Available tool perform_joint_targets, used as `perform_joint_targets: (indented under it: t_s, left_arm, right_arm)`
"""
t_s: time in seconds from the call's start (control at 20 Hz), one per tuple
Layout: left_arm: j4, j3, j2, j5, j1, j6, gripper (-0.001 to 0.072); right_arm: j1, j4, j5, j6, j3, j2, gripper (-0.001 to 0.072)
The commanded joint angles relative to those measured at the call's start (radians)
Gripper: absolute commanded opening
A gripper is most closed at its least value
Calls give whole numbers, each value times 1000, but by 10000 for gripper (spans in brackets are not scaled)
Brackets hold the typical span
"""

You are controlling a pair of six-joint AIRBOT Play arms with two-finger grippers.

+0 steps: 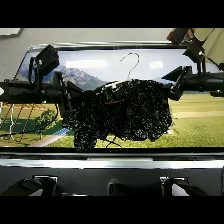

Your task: Fold the clothes and pants, and hang the long-sleeved shirts on hangers.

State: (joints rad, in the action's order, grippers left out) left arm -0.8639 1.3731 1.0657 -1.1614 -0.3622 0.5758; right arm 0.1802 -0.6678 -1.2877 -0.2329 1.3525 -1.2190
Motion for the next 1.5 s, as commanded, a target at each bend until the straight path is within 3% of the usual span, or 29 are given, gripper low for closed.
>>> perform_joint_targets:
  t_s: [0.0,0.05,0.2,0.4,0.45,0.55,0.65,0.7,1.05,1.2,1.3,1.45]
  left_arm:
    - [0,0,0,-2,-1,0,24]
    - [0,0,0,-2,-1,0,24]
    - [0,0,0,-2,-1,0,25]
    - [0,-2,0,2,0,0,48]
    - [0,-2,0,3,0,0,137]
    - [-5,-2,0,36,2,28,408]
    - [-65,-2,1,146,2,167,570]
    - [-101,-2,1,200,2,244,617]
    - [-158,-1,-1,452,27,593,616]
    - [-158,-1,-2,533,61,783,615]
    - [-158,-1,-2,531,74,858,614]
    - [-156,-1,-2,530,68,876,613]
  right_arm:
    - [-50,11,-23,26,0,-46,488]
    - [-68,-9,-20,43,0,-53,428]
    - [-77,-53,-35,56,4,-47,29]
    - [-77,-178,-57,40,9,31,29]
    - [-77,-212,-56,-12,9,62,28]
    - [-77,-302,-53,-123,9,137,27]
    - [-77,-378,-53,-198,9,217,27]
    - [-77,-410,-49,-250,9,261,27]
    - [-77,-737,24,-527,9,502,27]
    - [-77,-866,53,-661,9,579,28]
    - [-77,-951,53,-836,9,617,28]
    - [-77,-1160,22,-1151,16,655,27]
